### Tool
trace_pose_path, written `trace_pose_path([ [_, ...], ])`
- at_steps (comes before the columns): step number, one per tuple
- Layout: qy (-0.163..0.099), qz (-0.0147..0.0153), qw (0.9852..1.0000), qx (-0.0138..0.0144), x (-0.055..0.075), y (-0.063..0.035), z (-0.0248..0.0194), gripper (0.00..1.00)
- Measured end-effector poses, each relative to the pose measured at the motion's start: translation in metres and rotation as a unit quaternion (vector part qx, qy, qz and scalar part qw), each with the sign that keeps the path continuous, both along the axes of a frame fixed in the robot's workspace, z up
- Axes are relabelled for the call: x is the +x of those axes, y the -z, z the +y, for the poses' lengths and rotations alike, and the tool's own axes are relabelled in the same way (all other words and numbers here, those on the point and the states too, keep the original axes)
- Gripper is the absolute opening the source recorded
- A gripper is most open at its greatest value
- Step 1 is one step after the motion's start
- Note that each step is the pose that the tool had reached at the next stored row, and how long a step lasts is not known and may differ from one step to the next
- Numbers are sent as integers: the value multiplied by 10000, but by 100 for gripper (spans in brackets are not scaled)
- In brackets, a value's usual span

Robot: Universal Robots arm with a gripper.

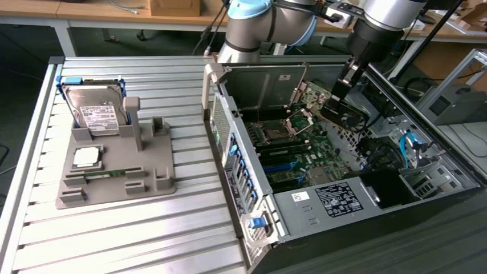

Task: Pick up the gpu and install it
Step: 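Insert the gpu into the slot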

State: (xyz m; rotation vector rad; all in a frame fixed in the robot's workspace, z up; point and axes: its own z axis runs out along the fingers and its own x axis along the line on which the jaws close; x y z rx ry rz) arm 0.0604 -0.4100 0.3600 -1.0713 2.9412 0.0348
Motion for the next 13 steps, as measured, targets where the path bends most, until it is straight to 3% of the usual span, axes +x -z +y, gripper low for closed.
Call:
trace_pose_path([
  [13, -341, 0, 9994, 0, 0, 0, 0, 27],
])
